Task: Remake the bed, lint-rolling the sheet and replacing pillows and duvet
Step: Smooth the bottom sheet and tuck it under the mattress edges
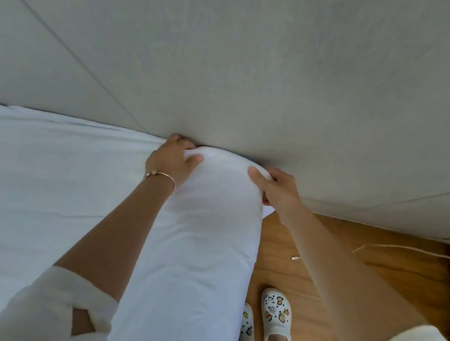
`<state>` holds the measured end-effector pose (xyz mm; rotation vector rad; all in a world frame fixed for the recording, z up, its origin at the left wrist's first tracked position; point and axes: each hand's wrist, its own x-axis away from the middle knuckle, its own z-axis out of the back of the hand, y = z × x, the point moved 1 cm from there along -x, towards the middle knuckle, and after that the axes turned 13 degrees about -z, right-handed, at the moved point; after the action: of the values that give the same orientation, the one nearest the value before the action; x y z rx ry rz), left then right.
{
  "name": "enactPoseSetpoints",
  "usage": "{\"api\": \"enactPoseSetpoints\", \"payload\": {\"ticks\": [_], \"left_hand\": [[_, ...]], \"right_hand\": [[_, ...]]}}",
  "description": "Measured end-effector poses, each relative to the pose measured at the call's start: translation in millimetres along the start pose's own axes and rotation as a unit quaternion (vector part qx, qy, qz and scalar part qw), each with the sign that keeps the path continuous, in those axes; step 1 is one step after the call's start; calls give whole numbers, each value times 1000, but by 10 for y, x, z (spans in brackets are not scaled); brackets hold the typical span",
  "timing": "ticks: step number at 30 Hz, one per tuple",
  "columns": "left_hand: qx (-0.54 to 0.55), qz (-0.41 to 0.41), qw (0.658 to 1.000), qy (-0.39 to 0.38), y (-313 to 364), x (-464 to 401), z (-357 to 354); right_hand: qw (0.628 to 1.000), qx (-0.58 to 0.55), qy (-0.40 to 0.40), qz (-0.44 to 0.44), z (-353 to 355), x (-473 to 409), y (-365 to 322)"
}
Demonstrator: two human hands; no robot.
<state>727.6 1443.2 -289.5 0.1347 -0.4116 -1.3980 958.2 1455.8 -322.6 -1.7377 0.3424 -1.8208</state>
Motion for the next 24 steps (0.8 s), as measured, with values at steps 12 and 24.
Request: {"api": "enactPoseSetpoints", "payload": {"ticks": [12,24], "left_hand": [[73,-31,945,318,213,-71,-347],[192,-105,938,268,-80,593,-151]], "right_hand": [[976,-44,211,-7,-121,-124,-8],[716,583,117,366,-656,738,-28]]}}
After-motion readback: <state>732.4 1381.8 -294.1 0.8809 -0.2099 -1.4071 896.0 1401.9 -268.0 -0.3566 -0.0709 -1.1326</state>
